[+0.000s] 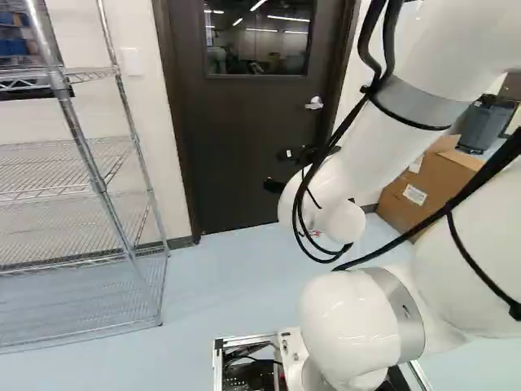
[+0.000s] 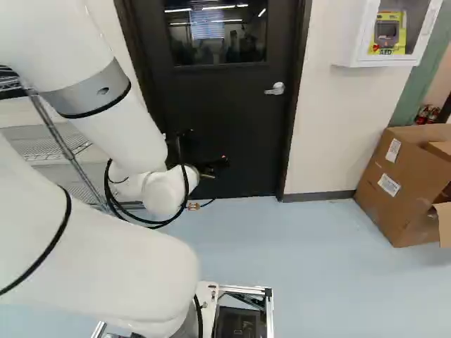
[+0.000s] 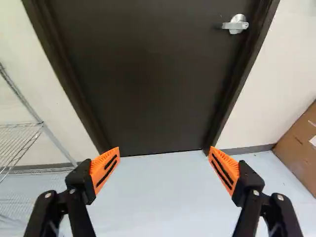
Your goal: Open the door and move inside
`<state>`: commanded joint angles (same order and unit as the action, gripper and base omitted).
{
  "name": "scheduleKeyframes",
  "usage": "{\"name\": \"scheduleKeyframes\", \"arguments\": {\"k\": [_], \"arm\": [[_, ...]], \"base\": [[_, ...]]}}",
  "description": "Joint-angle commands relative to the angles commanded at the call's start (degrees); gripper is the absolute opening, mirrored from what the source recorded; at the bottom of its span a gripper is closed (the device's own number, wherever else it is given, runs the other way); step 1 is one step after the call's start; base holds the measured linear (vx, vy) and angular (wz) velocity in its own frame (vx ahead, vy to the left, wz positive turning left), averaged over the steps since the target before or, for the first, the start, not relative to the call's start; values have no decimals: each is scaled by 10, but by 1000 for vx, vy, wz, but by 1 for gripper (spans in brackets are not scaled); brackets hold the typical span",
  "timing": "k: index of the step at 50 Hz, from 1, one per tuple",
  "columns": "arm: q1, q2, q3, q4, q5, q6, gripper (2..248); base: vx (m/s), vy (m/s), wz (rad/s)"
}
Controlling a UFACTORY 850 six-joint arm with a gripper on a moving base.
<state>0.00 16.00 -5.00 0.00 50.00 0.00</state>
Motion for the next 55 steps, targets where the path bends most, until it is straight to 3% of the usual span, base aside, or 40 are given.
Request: {"name": "scheduleKeyframes", "arguments": {"k": [12,55], "arm": [[0,0,0,0,0,0,247],[0,0,0,0,0,0,247]], "base": [[270,-45,-240],[282,-1,-35]]}}
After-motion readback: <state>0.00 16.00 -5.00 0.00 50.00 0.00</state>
